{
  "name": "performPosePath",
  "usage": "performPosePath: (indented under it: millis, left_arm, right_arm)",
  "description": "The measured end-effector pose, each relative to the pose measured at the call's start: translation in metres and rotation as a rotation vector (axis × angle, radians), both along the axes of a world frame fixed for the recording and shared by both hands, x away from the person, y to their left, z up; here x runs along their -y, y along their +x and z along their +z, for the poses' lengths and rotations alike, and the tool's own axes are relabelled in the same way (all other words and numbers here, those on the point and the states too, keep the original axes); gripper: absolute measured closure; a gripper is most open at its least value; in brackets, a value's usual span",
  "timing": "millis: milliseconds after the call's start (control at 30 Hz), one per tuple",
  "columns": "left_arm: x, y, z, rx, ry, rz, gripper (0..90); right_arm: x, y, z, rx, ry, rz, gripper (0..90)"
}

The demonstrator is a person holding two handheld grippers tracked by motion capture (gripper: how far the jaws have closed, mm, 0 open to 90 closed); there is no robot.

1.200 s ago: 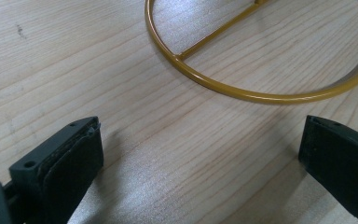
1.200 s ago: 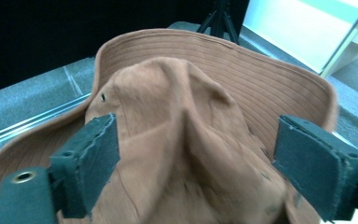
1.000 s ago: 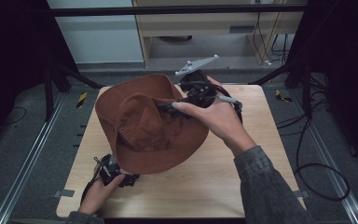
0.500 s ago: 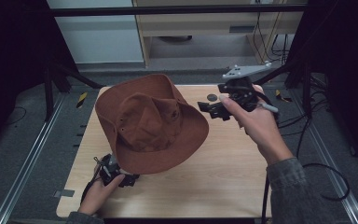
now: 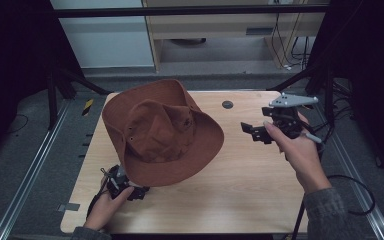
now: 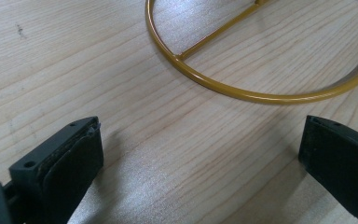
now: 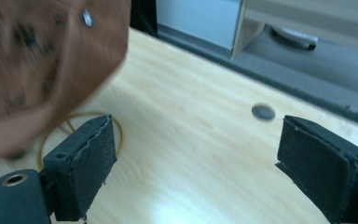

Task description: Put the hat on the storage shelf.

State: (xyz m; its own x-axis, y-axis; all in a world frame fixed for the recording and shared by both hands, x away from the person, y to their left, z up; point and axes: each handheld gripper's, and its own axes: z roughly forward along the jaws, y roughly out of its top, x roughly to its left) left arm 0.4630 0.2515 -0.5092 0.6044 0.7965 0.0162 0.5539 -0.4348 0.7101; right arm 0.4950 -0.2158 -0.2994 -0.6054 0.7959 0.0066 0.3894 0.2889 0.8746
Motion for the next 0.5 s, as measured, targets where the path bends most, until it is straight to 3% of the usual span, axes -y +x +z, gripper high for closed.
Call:
performPosePath:
  millis: [100, 367, 500]
  left_arm:
    - [0.000, 0.000, 0.000, 0.000, 0.000, -0.001, 0.0]
    - [0.000, 0.000, 0.000, 0.000, 0.000, 0.000, 0.0]
    - [0.000, 0.000, 0.000, 0.000, 0.000, 0.001, 0.0]
  right_arm:
    - [0.008, -0.006, -0.023, -0.012, -0.020, -0.007, 11.5]
    - [0.020, -0.020, -0.092, -0.078, -0.009, -0.011, 11.9]
    - [0.017, -0.022, -0.123, -0.105, -0.051, -0.015, 12.0]
